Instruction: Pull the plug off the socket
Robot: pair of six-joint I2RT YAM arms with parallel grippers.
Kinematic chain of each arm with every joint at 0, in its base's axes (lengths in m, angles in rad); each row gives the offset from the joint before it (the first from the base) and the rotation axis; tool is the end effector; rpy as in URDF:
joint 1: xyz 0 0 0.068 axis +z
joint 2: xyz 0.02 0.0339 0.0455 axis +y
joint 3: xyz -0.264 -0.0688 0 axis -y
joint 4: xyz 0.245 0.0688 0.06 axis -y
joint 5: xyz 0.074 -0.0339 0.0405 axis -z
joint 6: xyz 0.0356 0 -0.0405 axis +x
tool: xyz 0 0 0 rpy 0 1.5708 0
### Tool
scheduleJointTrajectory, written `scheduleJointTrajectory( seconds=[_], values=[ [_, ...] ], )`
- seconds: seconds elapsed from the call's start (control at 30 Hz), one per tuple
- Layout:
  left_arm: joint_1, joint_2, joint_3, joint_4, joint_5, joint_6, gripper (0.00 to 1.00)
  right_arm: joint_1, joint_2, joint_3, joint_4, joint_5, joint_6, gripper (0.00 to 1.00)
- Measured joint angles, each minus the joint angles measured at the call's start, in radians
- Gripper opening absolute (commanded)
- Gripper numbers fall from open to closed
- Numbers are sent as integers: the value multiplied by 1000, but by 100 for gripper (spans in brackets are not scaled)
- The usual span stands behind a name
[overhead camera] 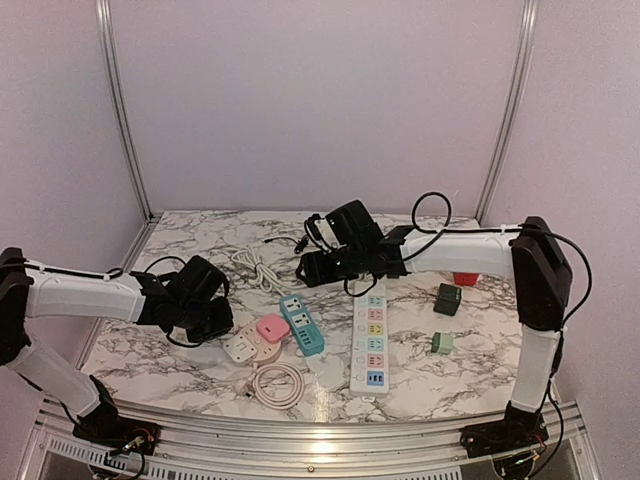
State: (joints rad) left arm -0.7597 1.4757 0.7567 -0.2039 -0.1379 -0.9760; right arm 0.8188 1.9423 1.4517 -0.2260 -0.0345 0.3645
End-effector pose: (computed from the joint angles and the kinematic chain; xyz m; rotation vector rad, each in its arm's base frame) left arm 0.2098 -0.1926 0.1730 -0.3364 2.5467 -0.5432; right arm 0.3016 0.3243 0.2250 -0.5529 2.3092 0.6367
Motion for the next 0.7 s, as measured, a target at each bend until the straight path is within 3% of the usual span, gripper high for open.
scheduleJointTrajectory(
  seconds=[0.37, 0.7],
  values=[
    [29, -298, -259, -39, 94, -65, 22, 140, 29, 11, 0, -57, -22, 59],
    [29, -471, -449, 143, 218, -233, 38, 147, 74, 23, -6, -87, -22, 58]
  ],
)
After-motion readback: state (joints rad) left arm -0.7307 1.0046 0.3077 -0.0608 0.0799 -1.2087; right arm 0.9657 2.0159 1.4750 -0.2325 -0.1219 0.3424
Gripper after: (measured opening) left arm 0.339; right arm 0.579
